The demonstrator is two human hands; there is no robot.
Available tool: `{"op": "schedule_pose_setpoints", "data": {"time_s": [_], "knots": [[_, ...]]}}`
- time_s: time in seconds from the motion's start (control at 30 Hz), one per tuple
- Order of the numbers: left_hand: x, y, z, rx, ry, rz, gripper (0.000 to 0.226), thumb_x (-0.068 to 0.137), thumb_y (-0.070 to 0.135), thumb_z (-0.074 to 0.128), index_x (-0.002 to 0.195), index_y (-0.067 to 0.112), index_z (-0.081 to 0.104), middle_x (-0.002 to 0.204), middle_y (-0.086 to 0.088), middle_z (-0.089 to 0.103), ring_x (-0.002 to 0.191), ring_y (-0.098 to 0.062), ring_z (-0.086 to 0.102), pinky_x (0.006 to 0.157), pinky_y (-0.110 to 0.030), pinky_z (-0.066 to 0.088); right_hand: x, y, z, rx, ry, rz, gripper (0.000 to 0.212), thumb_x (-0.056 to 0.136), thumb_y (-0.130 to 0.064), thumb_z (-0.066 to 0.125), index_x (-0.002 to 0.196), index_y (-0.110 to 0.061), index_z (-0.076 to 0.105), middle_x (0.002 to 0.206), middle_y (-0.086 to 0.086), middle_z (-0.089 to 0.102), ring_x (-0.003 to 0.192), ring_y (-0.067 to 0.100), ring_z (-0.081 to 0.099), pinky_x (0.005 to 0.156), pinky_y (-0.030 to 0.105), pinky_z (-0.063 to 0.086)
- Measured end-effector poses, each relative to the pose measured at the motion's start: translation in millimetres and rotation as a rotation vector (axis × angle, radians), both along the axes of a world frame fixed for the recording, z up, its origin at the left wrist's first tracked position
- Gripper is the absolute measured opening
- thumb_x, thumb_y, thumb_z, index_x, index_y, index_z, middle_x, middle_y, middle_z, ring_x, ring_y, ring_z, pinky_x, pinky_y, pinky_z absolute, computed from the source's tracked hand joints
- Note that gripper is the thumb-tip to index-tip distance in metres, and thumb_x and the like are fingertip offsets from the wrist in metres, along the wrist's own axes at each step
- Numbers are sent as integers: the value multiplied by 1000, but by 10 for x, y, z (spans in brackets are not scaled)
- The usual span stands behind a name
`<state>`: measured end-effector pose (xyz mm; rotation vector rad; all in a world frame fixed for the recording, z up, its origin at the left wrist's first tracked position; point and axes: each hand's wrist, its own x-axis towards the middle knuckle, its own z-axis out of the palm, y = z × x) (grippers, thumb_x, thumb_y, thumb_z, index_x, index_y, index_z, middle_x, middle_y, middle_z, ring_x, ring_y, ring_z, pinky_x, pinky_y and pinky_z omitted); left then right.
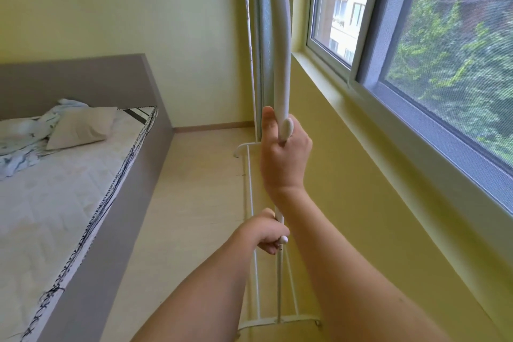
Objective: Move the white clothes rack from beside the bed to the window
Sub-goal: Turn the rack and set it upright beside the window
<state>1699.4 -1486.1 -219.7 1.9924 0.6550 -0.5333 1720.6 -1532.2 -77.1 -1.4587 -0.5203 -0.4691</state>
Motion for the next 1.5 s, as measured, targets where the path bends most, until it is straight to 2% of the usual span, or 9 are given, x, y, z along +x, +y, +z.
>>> {"op": "schedule_pose_setpoints", "data": {"time_s": [0.13, 0.3, 0.47, 0.7, 0.8, 1.0, 1.17, 1.3, 1.5], "knots": [[89, 180, -6, -5, -5, -1, 11, 77, -2, 48, 73, 7, 54, 58, -7, 52, 42, -14, 53, 42, -21, 45, 86, 186, 2, 4, 7, 12, 46, 91, -50, 47, 59, -21, 32, 49, -9, 31, 48, 12, 31, 45, 21, 25], [257, 459, -6, 18, -8, -30, 11, 75, 2, 48, 81, 4, 57, 74, -15, 57, 51, -21, 56, 46, -24, 48, 234, 442, 37, 0, 1, 2, 45, 93, -40, 53, 58, -25, 29, 48, -9, 29, 46, 8, 33, 43, 18, 25], [488, 741, -65, 40, -1, 9, 11, 72, 4, 46, 77, 4, 56, 68, -11, 59, 48, -20, 58, 49, -26, 53, 444, 699, 55, 18, 1, 46, 46, 94, -39, 53, 57, -24, 28, 49, -11, 28, 45, 7, 32, 44, 17, 25], [974, 1004, -181, 13, 2, 64, 36, 61, 11, 43, 87, -1, 65, 72, -13, 68, 51, -25, 62, 59, -32, 60, 904, 901, 38, 43, 28, 225, 45, 90, -44, 53, 58, -19, 32, 47, -14, 36, 46, 7, 30, 44, 17, 24], [1204, 1059, -165, 28, -7, 81, 27, 62, 11, 42, 82, 5, 59, 62, -8, 63, 44, -22, 55, 54, -29, 56, 1121, 940, 44, 43, 44, 246, 45, 92, -36, 55, 58, -21, 28, 48, -13, 31, 48, 6, 26, 45, 24, 23], [1697, 1162, -123, 64, 1, 110, 17, 66, 13, 41, 82, 11, 48, 59, -6, 58, 39, -21, 48, 49, -26, 49, 1615, 1065, 103, 43, 47, 275, 44, 91, -38, 54, 59, -20, 29, 53, -11, 30, 51, 13, 28, 46, 33, 24], [2071, 1255, -134, 108, 19, 108, 20, 66, 15, 45, 83, 10, 53, 60, -5, 62, 40, -20, 54, 52, -27, 54, 2000, 1173, 60, 41, 30, 279, 44, 92, -34, 55, 59, -23, 27, 47, -14, 34, 46, 5, 27, 44, 18, 22], [2296, 1326, -114, 144, 40, 88, 17, 66, 16, 46, 79, 9, 54, 48, -3, 62, 41, -21, 61, 56, -29, 59, 2219, 1235, 65, 64, 39, 292, 45, 92, -36, 55, 59, -24, 26, 47, -15, 34, 47, 5, 27, 45, 17, 22], [2526, 1399, -59, 154, 29, 96, 25, 66, 18, 47, 84, 9, 61, 48, 1, 64, 47, -23, 63, 71, -36, 63, 2467, 1331, 72, 62, 36, 318, 45, 89, -47, 52, 60, -23, 27, 49, -14, 33, 48, 5, 26, 45, 18, 22]]}}
